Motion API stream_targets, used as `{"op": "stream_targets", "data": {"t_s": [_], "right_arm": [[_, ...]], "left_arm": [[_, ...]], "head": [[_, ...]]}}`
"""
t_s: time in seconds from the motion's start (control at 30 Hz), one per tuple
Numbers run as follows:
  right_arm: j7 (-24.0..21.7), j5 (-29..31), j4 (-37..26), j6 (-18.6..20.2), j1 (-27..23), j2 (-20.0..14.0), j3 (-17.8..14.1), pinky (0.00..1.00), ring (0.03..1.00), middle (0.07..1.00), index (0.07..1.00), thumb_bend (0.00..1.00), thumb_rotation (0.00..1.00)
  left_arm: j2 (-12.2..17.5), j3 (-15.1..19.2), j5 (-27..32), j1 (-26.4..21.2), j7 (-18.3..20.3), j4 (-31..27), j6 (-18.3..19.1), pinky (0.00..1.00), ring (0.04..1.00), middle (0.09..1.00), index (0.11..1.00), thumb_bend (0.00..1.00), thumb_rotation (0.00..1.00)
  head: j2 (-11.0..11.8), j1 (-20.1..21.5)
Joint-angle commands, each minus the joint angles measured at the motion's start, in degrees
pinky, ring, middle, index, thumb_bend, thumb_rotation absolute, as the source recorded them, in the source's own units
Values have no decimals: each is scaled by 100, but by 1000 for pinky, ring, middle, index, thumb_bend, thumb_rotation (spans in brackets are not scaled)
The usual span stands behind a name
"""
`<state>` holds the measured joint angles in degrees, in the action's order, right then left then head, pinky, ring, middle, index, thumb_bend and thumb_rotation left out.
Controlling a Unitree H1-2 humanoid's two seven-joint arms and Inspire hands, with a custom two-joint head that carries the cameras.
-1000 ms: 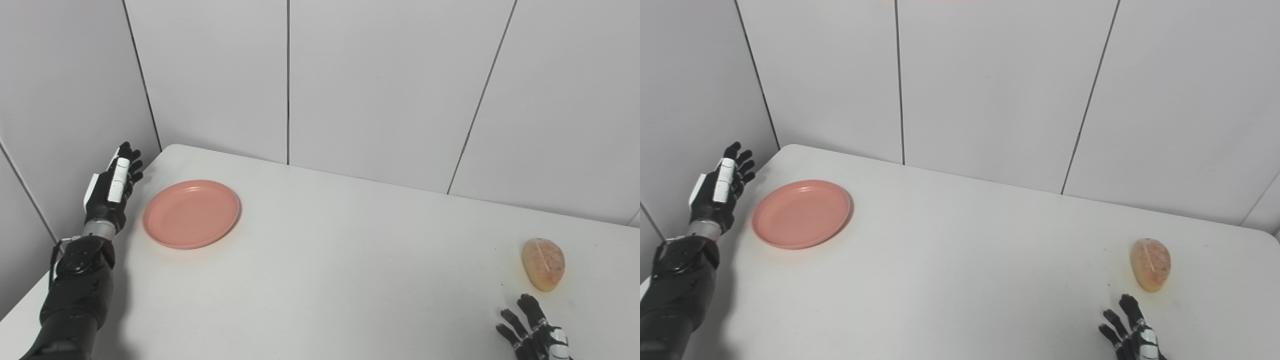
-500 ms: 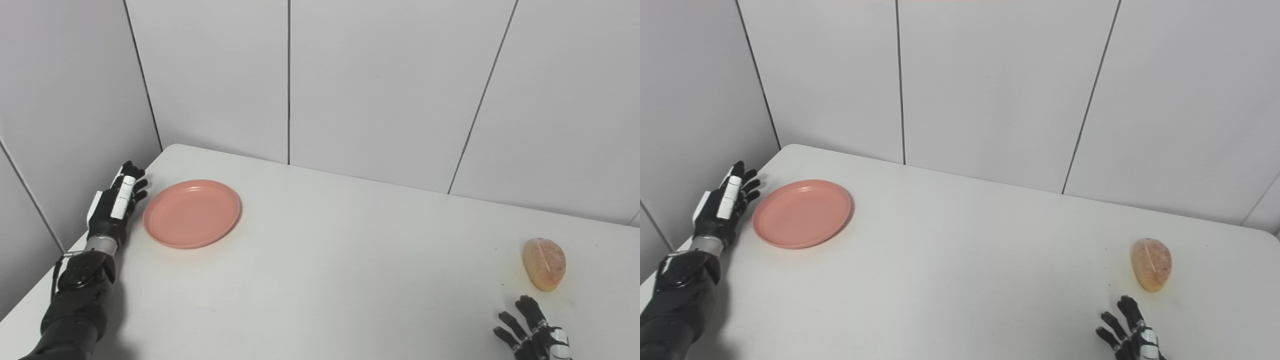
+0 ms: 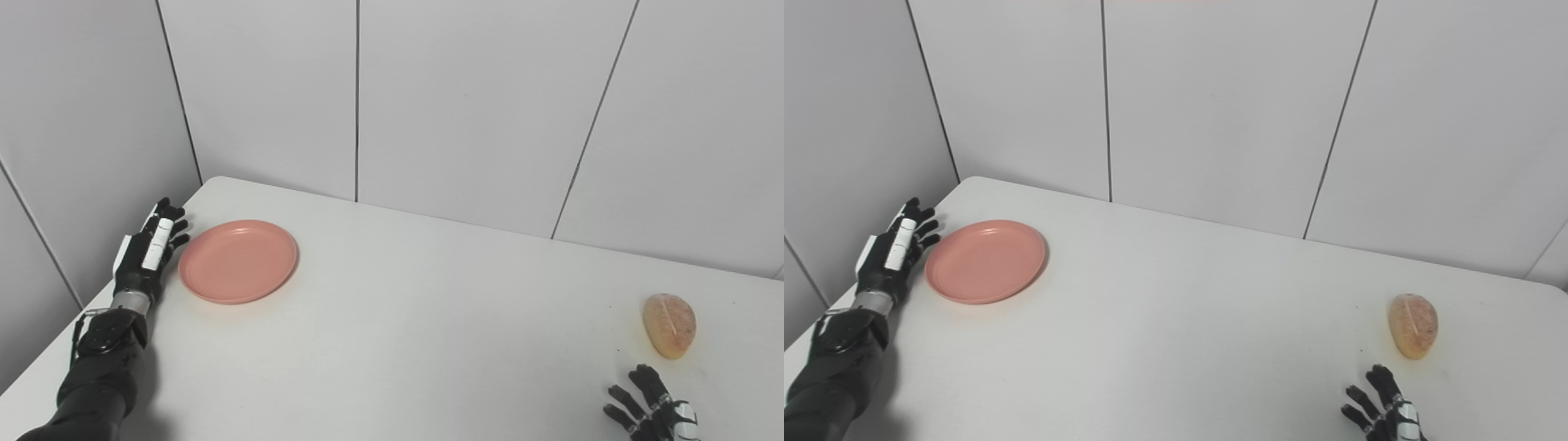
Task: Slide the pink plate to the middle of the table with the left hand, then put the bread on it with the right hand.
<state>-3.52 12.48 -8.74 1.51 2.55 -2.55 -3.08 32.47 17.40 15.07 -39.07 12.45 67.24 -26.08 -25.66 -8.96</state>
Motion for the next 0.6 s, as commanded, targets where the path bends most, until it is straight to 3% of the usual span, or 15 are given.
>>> {"op": "stream_targets", "data": {"t_s": [0.0, 0.13, 0.57], "right_arm": [[7, -20, -60, 216, 60, 3, 17, 792, 824, 916, 898, 719, 1000], [15, -25, -71, 233, 60, -6, 32, 780, 810, 906, 893, 707, 1000], [54, -42, -103, 314, 35, 27, 84, 767, 802, 905, 897, 699, 1000]], "left_arm": [[-99, -88, -9, -233, 201, 26, -41, 899, 889, 920, 957, 1000, 833], [-150, -127, -17, -230, 231, 45, -64, 840, 897, 923, 954, 1000, 837], [-261, -334, 4, -287, 450, -223, 28, 895, 953, 952, 992, 928, 857]], "head": [[-4, -7], [-33, 0], [-87, 77]]}}
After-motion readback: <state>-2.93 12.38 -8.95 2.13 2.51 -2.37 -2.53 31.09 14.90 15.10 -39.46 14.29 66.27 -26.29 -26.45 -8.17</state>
